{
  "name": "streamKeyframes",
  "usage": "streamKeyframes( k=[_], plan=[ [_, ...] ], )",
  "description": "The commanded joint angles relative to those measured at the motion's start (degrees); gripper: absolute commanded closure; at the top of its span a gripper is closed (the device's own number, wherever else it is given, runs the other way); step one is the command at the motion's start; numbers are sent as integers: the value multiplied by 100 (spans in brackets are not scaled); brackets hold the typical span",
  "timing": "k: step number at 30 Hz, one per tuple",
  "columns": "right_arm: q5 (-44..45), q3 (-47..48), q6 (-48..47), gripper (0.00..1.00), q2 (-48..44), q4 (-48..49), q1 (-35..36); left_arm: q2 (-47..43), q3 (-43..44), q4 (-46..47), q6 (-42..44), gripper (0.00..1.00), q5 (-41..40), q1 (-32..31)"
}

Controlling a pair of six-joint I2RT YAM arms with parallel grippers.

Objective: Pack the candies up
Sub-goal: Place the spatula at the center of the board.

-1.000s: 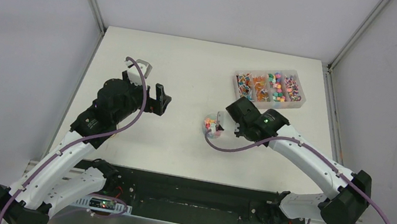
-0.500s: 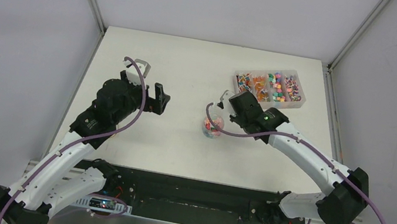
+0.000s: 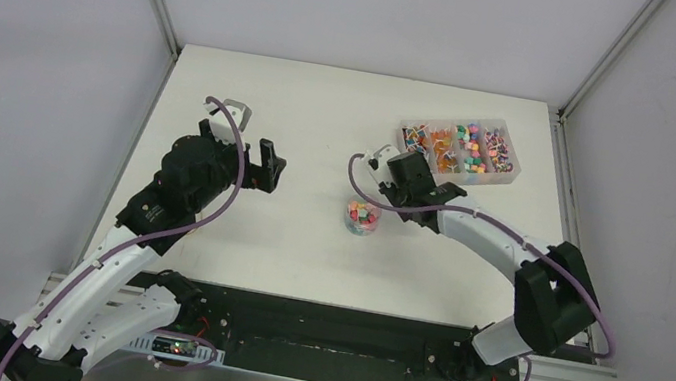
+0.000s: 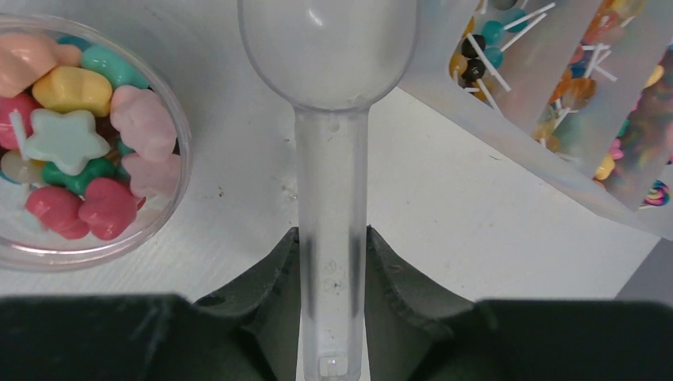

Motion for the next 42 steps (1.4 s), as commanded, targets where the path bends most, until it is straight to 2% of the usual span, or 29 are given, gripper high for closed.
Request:
streamKeyframes(
  k=[1,5,11,19,24,29,30,31,32,37,42],
  plan=[
    [-304,-74,372,100,353,842,-169,0,6,175,31,2,-184,-58],
    [-428,-197,379,98,574,999,-231,47,-3,152,39,1,-259,-58],
    [-640,-553,430,90,598,1409,-341,154,-3,150,23,1,-345,-58],
    [-884,-759,413,67,423,1550,-462,401,-20,140,38,1,-482,-58],
    [-1067,-847,406,49,-43,1476,-481,632,-42,140,74,1,-655,-58],
    [-1337,-1016,492,39,-774,1438,-481,940,-36,107,62,1,-992,-58],
    [-1424,-1055,527,29,-962,1435,-477,994,-48,107,40,1,-1099,-53],
    [-1528,-1104,568,8,-1140,1442,-470,1063,-67,98,9,1,-1208,-57],
    [-1632,-1161,621,1,-1343,1472,-471,1128,-79,90,-36,1,-1284,-58],
    [-2053,-1416,812,0,-2348,1702,-455,1627,47,-186,-555,1,-1464,-57],
    [-1934,-1458,1223,0,-3052,1866,-446,2143,385,-802,-1326,1,-2283,132]
  ],
)
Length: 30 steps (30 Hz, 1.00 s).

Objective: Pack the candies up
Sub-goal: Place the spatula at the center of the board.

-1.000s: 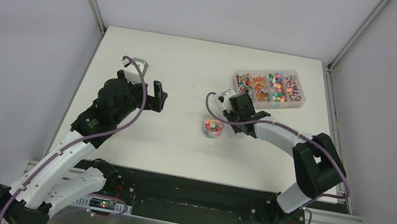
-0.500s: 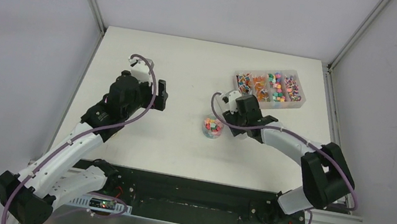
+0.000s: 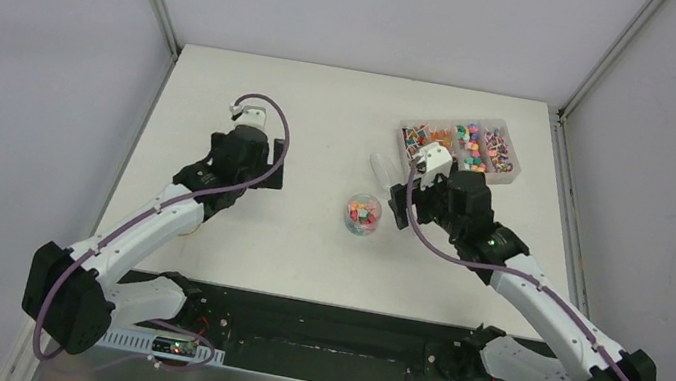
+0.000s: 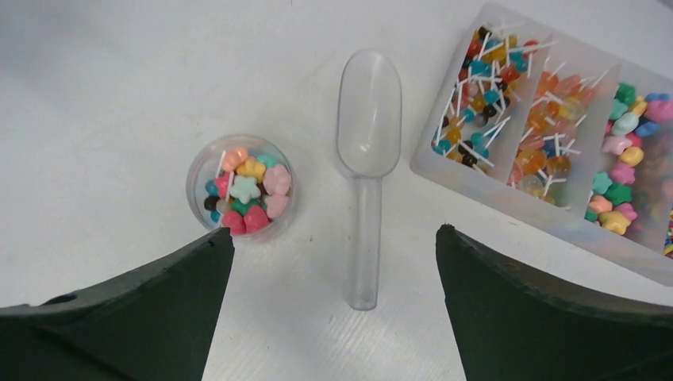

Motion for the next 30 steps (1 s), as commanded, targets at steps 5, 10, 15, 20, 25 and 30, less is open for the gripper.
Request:
streamKeyframes(
  k=[5,10,15,20,25,30],
  plan=[
    [314,-309,1257,0,-1037,931,2,427,682,-1130,-1439,1,-885,842],
    [444,-150,1718,0,-1026,532,0,394,445,-1195,-1849,11,-653,1544],
    [1223,67,1866,0,-845,-27,0,677,390,-1158,-1993,26,-42,1761],
    [994,79,2240,0,-1060,-101,2,949,308,-1270,-2331,28,-193,1949],
    [1529,-149,2499,0,-1658,100,-5,1099,-56,-1137,-2509,33,-166,2254],
    [1625,-189,2554,0,-1988,84,-1,1119,-294,-932,-2428,35,-66,2399]
  ],
)
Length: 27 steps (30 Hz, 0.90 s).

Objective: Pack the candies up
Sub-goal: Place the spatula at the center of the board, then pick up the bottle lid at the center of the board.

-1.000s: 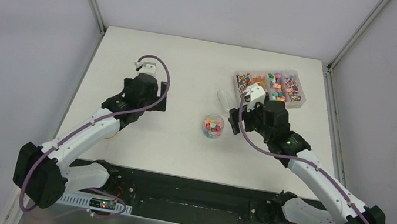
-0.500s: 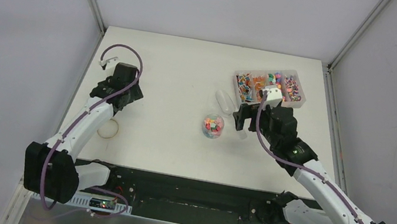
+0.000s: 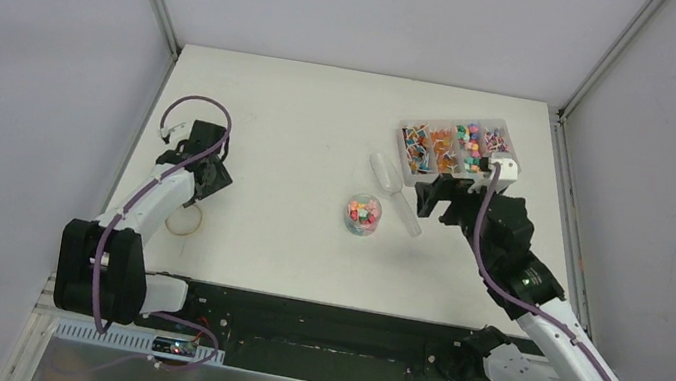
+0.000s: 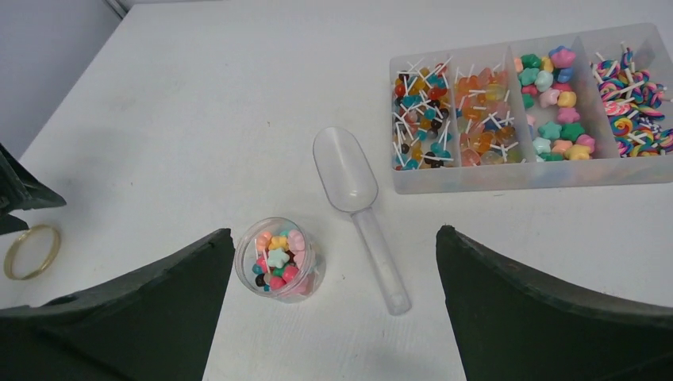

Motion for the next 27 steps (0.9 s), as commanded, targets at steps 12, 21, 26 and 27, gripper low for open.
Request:
streamKeyframes(
  k=[12,21,26,27],
  plan=[
    [253,29,131,0,-266,35,-3,227,-645,446,-590,48,-142,162],
    [292,76,175,0,-428,-81,-7,394,-747,459,-740,58,-424,164],
    [299,106,191,0,-449,-143,-6,495,-755,468,-746,64,-328,163],
    [307,101,206,0,-455,-141,-4,506,-741,473,-728,67,-327,164]
  ],
)
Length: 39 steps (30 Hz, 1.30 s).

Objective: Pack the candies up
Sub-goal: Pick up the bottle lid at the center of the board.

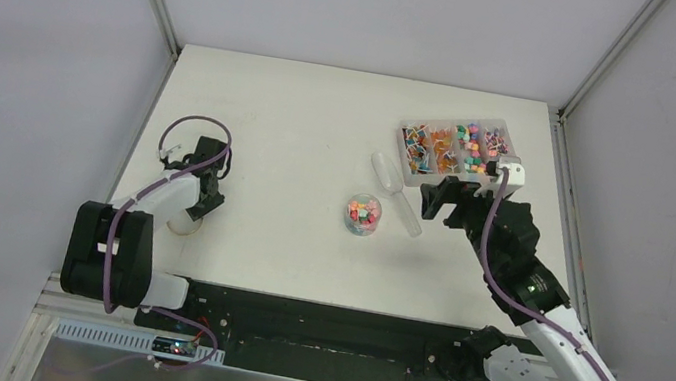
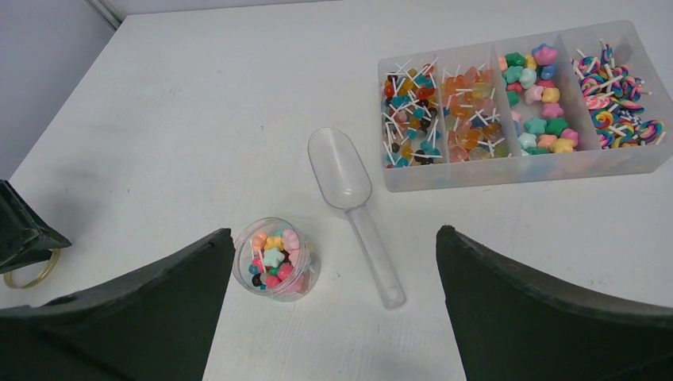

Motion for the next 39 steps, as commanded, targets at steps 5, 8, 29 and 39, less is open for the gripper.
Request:
streamKeyframes(
  k=[5,8,29,39],
  plan=[
    [93,69,132,0,-101,14,-7,-3,-28,136,-41,82,-194,54],
    [28,36,134,0,-104,-3,-7,-26,-44,136,-45,90,-186,52],
    [-741,-37,358,0,218,164,-3,-1314,533,148,557,100,1260,53],
    [-2130,-297,1467,0,534,1535,3,-2965,519,1421,592,100,3470,54]
  ],
)
